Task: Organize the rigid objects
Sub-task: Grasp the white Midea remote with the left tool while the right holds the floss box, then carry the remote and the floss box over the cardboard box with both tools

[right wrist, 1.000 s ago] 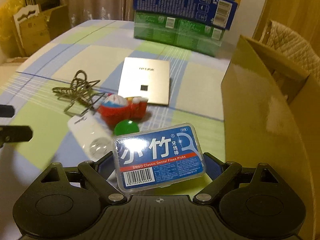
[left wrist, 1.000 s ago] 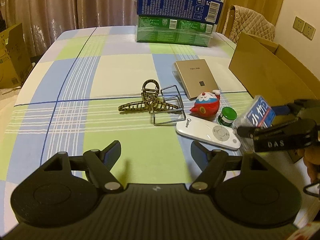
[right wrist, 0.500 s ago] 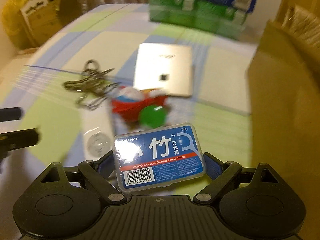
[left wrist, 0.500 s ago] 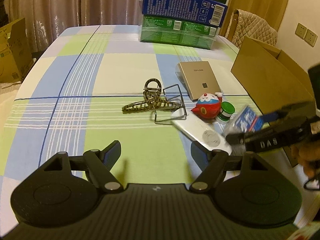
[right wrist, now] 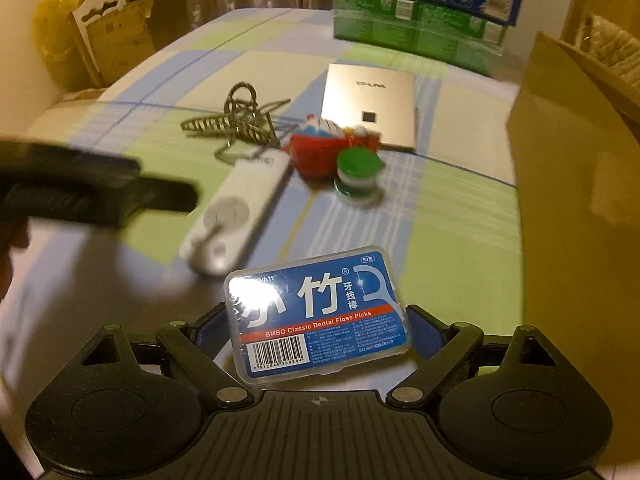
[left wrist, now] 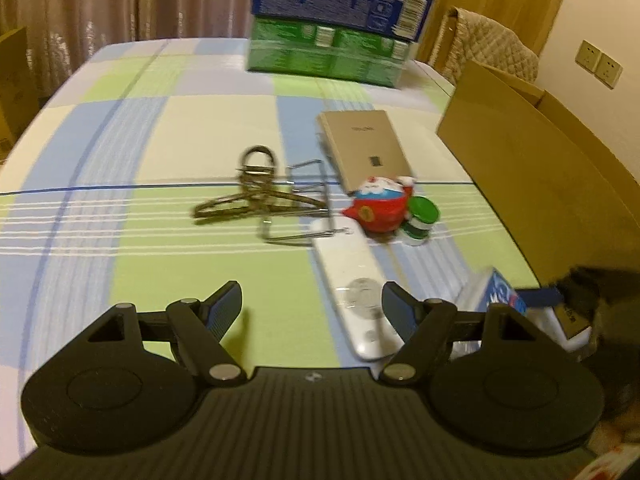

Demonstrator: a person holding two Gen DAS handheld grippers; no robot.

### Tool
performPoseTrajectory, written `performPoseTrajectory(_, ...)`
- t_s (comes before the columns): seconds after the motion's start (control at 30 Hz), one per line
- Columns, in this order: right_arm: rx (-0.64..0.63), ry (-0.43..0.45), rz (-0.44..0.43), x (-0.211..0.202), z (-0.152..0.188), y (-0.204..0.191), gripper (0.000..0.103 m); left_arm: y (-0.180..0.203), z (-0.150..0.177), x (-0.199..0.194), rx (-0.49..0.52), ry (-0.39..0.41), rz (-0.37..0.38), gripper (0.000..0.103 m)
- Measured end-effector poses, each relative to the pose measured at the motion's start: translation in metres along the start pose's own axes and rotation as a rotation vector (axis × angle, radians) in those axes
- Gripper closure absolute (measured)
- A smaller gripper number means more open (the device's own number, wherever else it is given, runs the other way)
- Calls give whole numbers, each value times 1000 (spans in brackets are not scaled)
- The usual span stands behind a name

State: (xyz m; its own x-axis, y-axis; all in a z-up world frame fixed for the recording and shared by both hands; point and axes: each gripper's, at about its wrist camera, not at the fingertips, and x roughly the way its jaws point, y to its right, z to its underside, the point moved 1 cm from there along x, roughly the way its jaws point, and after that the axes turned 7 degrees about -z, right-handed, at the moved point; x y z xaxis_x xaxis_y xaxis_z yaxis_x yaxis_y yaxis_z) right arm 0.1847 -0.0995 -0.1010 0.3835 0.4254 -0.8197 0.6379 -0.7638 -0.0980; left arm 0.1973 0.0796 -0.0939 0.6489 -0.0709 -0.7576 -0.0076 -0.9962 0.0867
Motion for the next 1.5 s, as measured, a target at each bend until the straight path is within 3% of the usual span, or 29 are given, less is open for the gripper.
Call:
performPoseTrajectory(0.1,14,46,20,-8,17,-2,15,16,-1,13,13,-17,7,33)
performPoseTrajectory(0.2,15,97,47,-16,31,-7,15,32,-1,24,41,-35,-3,43)
performPoseTrajectory(0.27,23,121,62,-20,38,-7,16,41,0,30,71,-42,-24,61)
performPoseTrajectory(0.43,94,164,72,-32,48,-1,16,42,6,24,95,-54,-58,68)
performPoseTrajectory(0.6,138,183,78,-41,54,-3,16,35,29,-3,145,-103,-103,68)
performPoseTrajectory(0.8,167,189,77,-46,62,-6,16,36,27,5,157,-68,-112,59)
performPoseTrajectory(0.9,184,190,81,-49,64,-3,16,39,24,12,174,-63,-107,61)
performPoseTrajectory(0.93,191,193,84,-50,65,-2,16,39,23,12,176,-59,-110,67)
performPoseTrajectory(1.1,212,217,81,-56,65,1,16,41,26,6,164,-64,-136,68)
performPoseTrajectory(1.5,187,275,97,-107,56,-16,16,46,26,-69,59,-6,-113,68)
